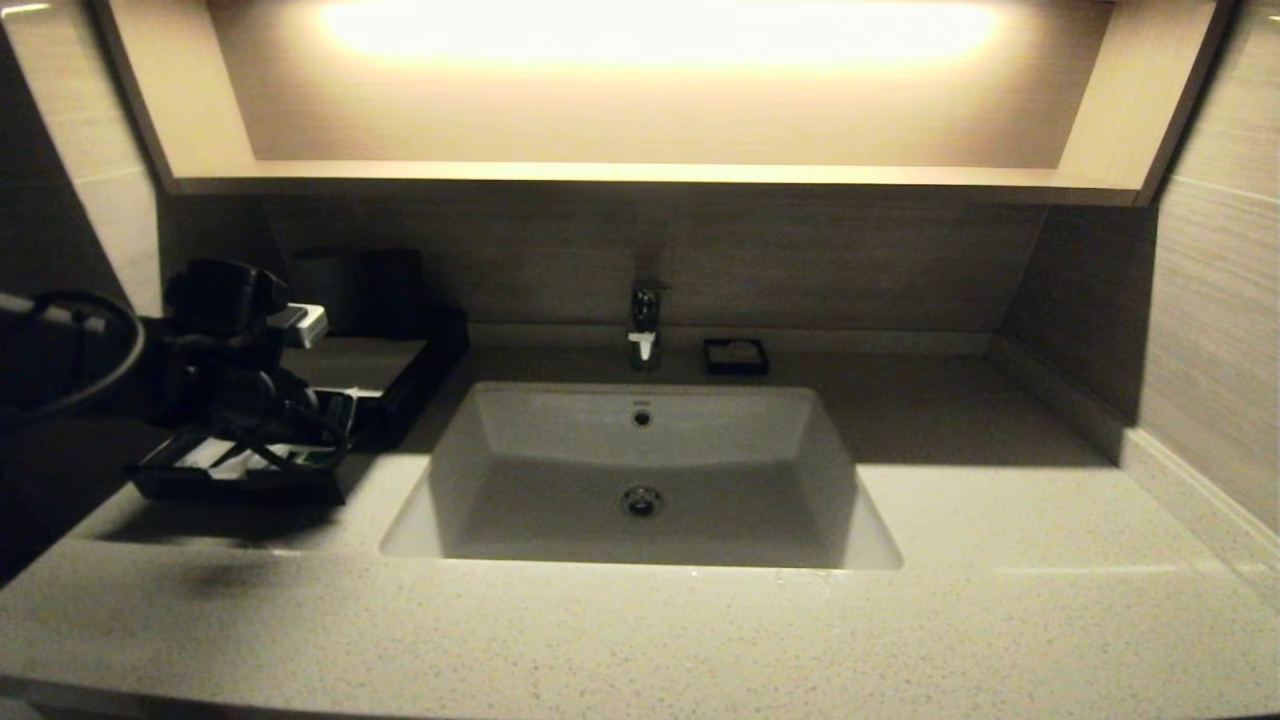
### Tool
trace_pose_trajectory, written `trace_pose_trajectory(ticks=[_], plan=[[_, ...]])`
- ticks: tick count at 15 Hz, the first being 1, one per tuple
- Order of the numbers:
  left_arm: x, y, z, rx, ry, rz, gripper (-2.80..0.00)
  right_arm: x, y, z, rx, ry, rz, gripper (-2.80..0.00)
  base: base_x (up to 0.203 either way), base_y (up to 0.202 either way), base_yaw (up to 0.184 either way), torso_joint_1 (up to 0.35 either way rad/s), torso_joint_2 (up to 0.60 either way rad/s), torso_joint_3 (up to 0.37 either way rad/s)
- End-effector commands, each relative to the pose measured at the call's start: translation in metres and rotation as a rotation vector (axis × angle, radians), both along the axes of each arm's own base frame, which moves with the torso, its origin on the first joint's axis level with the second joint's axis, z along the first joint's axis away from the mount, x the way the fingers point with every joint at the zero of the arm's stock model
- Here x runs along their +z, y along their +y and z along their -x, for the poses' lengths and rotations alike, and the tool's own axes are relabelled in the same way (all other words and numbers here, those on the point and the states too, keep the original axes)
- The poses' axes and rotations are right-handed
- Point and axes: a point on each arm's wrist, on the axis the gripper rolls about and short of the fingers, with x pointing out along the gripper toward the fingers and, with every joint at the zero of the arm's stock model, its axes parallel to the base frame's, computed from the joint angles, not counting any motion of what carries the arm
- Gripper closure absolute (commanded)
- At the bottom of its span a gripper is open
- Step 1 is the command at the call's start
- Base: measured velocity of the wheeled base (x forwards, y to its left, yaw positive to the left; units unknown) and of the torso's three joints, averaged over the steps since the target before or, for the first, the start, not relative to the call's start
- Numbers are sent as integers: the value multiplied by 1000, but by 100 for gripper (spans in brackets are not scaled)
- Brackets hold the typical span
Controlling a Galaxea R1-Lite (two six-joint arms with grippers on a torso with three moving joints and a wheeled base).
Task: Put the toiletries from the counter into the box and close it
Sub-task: Place the bathroom toiletry into the drawer
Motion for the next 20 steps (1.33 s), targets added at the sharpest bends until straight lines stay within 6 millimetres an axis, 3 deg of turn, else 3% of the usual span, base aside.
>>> trace_pose_trajectory(ticks=[1,20], plan=[[-6,0,-3,0,16,-2,0,0,0,0,0,2,0,0,0,0,0,0,0,0],[-5,5,1,-34,55,-50,0,0,0,0,0,2,0,0,0,0,0,0,0,0]])
